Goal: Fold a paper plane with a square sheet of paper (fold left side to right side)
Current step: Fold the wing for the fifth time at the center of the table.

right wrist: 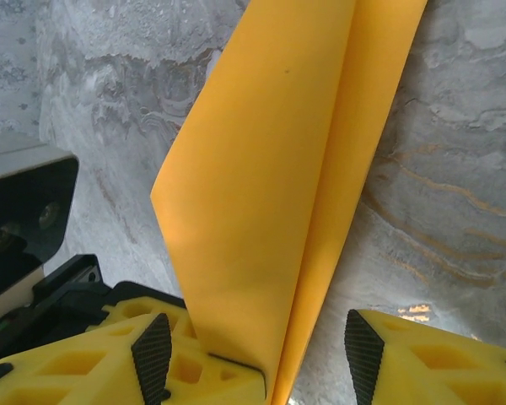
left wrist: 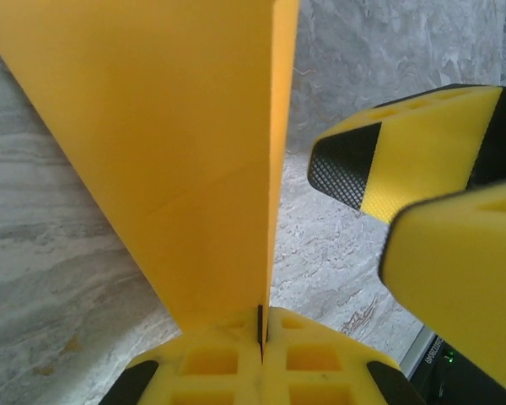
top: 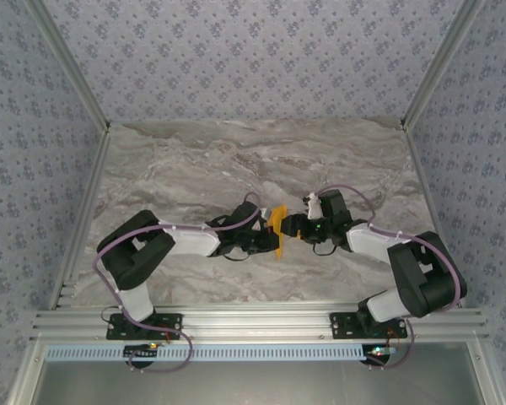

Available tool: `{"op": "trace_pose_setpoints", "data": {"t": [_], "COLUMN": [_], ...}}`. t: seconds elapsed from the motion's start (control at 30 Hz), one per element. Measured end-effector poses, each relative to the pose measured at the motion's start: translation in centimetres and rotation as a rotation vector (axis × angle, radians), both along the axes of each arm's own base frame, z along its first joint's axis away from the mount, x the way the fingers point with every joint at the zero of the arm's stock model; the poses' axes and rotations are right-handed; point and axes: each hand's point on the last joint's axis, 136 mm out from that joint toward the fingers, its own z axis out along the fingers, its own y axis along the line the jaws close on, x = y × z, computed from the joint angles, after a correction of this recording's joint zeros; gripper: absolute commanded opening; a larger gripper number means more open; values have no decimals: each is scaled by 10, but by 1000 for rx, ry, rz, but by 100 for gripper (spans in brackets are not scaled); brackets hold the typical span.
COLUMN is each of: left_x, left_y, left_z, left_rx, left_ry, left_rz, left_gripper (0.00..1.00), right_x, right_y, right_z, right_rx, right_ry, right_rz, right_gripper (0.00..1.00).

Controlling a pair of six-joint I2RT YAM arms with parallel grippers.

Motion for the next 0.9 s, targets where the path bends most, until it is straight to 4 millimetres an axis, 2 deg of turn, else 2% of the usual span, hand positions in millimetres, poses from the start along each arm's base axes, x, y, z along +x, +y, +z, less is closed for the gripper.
{"op": "trace_pose_setpoints", "data": {"t": [0.27,0.53,0.9], "left_x": [-4,-3,-3], "left_y": [2,0,0], "left_z": [-11,-9,-9], "left_rx": [-4,-16,-20], "left_ry": [30,26,24], "left_rz": [7,7,8], "left_gripper": [1,1,12], "right_x": [7,18,21], "right_y": [2,7,7], "right_z": [-16,-24,-30], "right_rx": [-29,-56,-99], "right_ry": [27,40,78], "right_rz": [-20,-34,-43], "right_gripper": [58,53,49]}}
